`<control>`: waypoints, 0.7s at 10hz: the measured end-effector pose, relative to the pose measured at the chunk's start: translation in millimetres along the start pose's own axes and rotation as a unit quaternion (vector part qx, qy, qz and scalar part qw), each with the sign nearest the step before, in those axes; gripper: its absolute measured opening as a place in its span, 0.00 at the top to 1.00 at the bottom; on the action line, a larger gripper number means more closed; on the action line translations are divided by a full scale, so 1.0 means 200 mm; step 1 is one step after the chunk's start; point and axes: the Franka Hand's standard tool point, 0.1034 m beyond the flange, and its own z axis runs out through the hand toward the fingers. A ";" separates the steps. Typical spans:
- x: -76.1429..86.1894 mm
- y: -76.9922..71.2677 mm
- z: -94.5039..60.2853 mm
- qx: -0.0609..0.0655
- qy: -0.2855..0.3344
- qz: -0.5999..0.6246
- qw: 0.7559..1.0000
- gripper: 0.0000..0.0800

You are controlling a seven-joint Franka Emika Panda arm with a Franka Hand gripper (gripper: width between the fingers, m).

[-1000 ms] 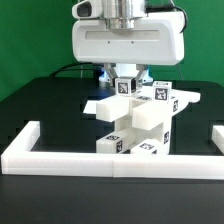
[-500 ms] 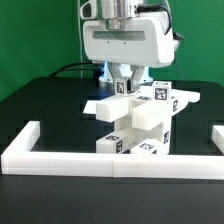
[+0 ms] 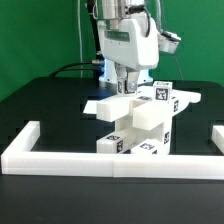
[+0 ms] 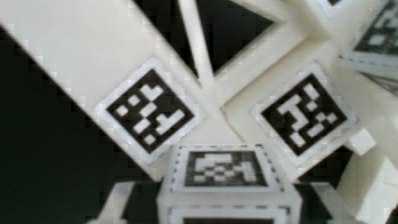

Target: Assemble chair

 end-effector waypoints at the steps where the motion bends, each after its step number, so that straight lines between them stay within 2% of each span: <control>1: 0.00 0.00 0.00 0.000 0.000 0.013 1.000 0.64; 3: -0.01 0.00 0.00 0.002 -0.004 0.096 0.995 0.64; 5: -0.01 0.00 0.00 0.002 -0.005 0.100 0.995 0.64; 6: -0.01 0.00 0.00 0.002 -0.005 0.086 0.996 0.45; 7: -0.01 0.00 0.01 0.001 -0.005 0.074 0.997 0.45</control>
Offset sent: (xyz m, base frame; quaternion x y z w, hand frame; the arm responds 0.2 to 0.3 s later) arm -0.0010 0.0004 -0.0006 0.0089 0.0006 0.1361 0.9907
